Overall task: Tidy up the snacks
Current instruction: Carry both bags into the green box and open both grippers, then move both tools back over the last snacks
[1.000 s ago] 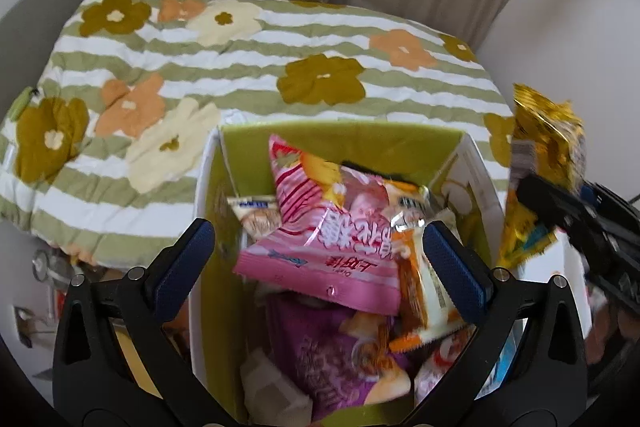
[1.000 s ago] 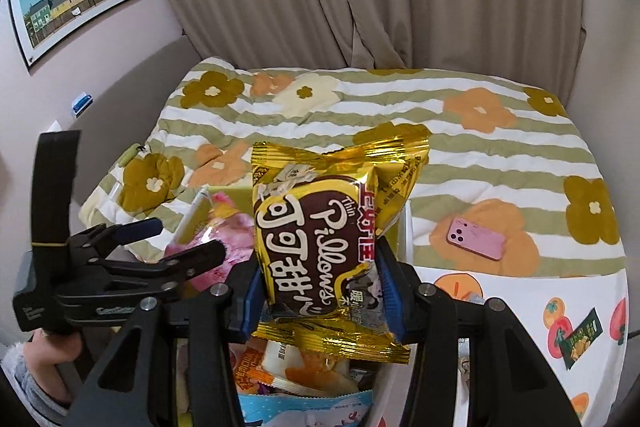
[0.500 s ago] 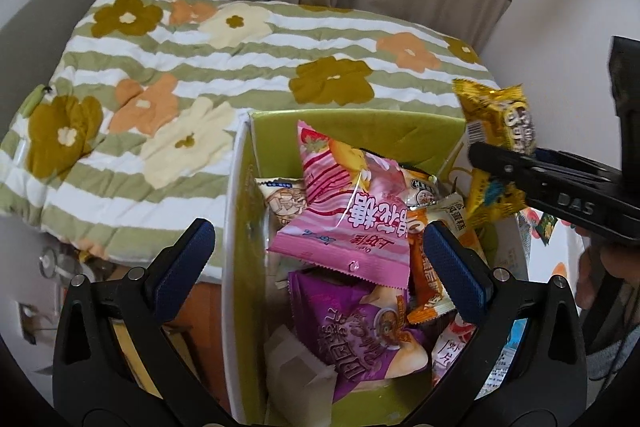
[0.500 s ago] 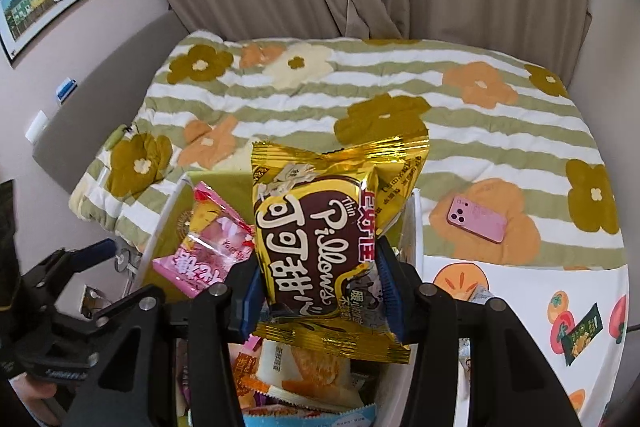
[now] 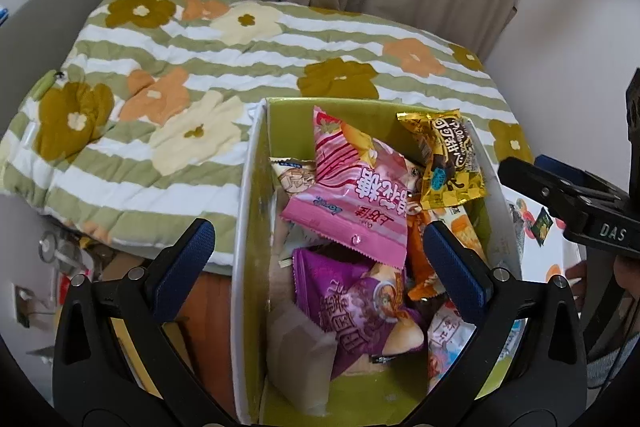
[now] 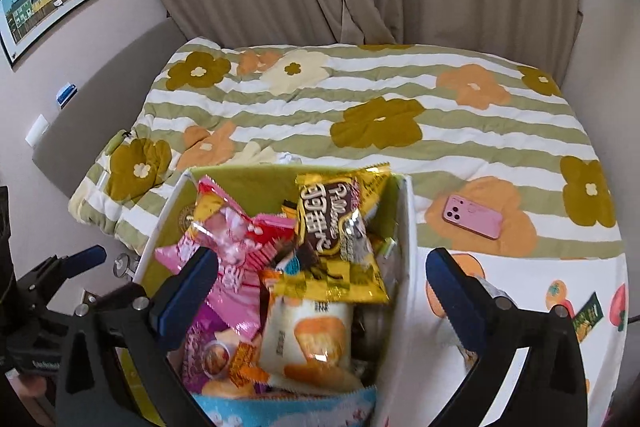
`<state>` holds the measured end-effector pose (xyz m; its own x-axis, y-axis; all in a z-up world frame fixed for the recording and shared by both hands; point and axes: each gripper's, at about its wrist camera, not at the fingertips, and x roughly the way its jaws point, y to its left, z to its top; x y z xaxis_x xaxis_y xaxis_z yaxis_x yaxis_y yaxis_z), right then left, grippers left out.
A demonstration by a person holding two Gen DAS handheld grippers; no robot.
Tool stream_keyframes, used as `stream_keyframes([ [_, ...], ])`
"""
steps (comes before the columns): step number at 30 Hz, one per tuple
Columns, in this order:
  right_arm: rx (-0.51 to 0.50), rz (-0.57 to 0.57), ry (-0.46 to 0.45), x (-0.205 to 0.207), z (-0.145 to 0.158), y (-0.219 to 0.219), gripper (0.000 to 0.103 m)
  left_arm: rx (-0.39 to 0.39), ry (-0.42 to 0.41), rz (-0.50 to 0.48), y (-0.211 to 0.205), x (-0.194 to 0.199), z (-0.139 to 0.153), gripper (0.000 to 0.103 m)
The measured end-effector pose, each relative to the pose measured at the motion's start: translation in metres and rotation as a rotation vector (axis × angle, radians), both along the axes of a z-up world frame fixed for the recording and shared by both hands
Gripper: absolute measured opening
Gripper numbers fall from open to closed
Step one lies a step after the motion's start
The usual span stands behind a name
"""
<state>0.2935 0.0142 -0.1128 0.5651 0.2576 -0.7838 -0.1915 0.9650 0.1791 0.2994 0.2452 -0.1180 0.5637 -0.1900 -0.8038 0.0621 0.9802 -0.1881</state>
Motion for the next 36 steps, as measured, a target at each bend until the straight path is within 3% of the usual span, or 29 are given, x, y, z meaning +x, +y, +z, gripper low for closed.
stream_keyframes([
  [10, -0.004, -0.027, -0.097, -0.049, 0.037, -0.016, 0.103, 0.029, -0.114, -0.007, -0.017, -0.042, 0.047, 0.103],
  [21, -0.023, -0.112, -0.165, -0.106, 0.058, -0.069, 0.103, 0.004, -0.162, -0.055, -0.073, -0.079, 0.067, 0.103],
  [30, -0.081, -0.204, -0.195, -0.140, 0.058, -0.158, 0.103, -0.017, -0.145, -0.133, -0.175, -0.079, 0.065, 0.103],
  [36, -0.074, -0.251, -0.157, -0.139, 0.041, -0.224, 0.103, -0.005, -0.104, -0.173, -0.243, -0.066, 0.050, 0.103],
])
